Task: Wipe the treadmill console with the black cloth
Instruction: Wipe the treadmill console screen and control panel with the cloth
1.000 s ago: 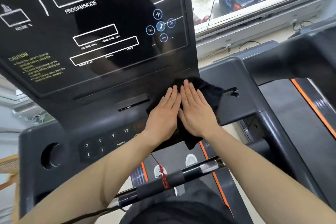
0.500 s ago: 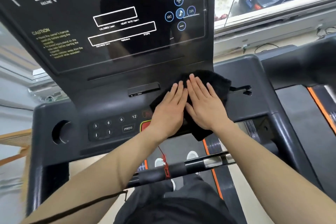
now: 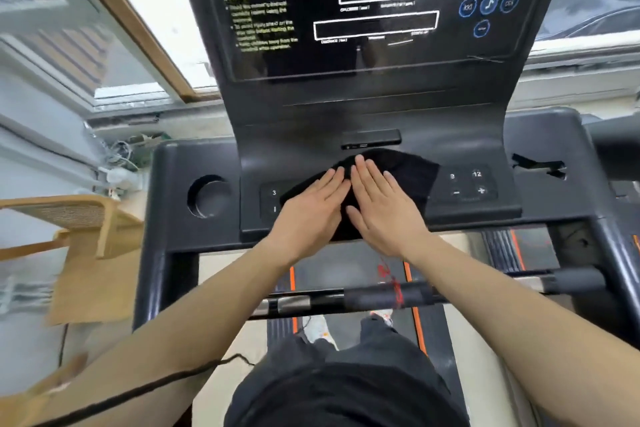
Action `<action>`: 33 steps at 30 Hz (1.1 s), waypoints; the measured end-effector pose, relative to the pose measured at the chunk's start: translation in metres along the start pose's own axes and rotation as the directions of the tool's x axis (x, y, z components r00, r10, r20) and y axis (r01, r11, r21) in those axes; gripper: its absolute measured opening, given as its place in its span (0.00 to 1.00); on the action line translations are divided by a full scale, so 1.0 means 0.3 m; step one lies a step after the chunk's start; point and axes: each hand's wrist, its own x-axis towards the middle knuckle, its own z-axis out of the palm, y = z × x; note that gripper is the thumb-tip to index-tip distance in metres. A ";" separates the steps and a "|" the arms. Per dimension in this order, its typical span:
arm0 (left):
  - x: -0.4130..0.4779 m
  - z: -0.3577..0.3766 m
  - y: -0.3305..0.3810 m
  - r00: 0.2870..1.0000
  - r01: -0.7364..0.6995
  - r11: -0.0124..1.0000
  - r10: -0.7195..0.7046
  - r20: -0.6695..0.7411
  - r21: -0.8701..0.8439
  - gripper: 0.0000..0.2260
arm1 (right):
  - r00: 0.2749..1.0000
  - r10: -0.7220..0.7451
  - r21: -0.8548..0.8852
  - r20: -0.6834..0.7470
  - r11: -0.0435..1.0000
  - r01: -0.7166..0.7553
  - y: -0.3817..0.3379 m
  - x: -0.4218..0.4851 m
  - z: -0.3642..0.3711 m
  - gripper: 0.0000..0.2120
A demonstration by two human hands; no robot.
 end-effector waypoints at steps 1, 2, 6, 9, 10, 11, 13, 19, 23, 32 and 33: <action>-0.043 -0.003 -0.040 1.000 0.026 1.000 -0.026 -0.005 -0.009 0.27 | 1.000 -0.023 -0.004 0.015 1.000 0.023 -0.058 0.024 0.001 0.35; -0.088 -0.004 -0.078 0.998 0.060 0.998 -0.060 -0.011 -0.019 0.27 | 0.999 -0.045 -0.007 0.028 0.999 0.045 -0.119 0.049 0.000 0.35; -0.267 -0.001 -0.188 0.964 0.241 0.968 -0.247 -0.098 -0.068 0.26 | 0.992 -0.121 0.002 0.032 0.993 0.121 -0.355 0.130 0.006 0.34; -0.338 -0.020 -0.181 0.946 0.268 0.961 -0.276 -0.167 -0.071 0.24 | 0.989 -0.147 -0.005 0.025 0.989 0.147 -0.442 0.113 0.023 0.33; -0.348 -0.021 -0.169 0.949 0.256 0.966 -0.258 -0.181 -0.038 0.23 | 0.987 -0.157 -0.002 0.026 0.988 0.157 -0.446 0.095 0.030 0.34; -0.352 -0.021 -0.158 0.952 0.252 0.968 -0.250 -0.176 -0.014 0.23 | 0.983 -0.179 0.002 0.037 0.984 0.179 -0.437 0.083 0.034 0.34; -0.345 -0.012 -0.152 0.949 0.268 0.963 -0.271 -0.160 -0.042 0.24 | 0.967 -0.243 0.002 0.076 0.970 0.244 -0.392 0.091 0.021 0.34; -0.156 0.006 -0.219 0.941 0.324 0.946 -0.324 -0.102 -0.010 0.27 | 0.983 -0.167 -0.040 0.077 0.985 0.170 -0.300 0.240 -0.029 0.33; -0.188 0.025 -0.170 0.946 0.308 0.951 -0.308 -0.103 -0.016 0.27 | 0.994 -0.102 -0.011 0.026 0.995 0.103 -0.329 0.148 0.006 0.34; -0.187 0.058 -0.098 0.828 0.488 0.846 -0.527 -0.194 -0.214 0.25 | 0.911 -0.397 -0.093 0.112 0.909 0.407 -0.255 0.239 -0.027 0.35; -0.153 0.049 -0.107 0.812 0.507 0.826 -0.553 -0.186 -0.246 0.26 | 0.903 -0.413 -0.137 0.116 0.894 0.426 -0.238 0.286 -0.047 0.36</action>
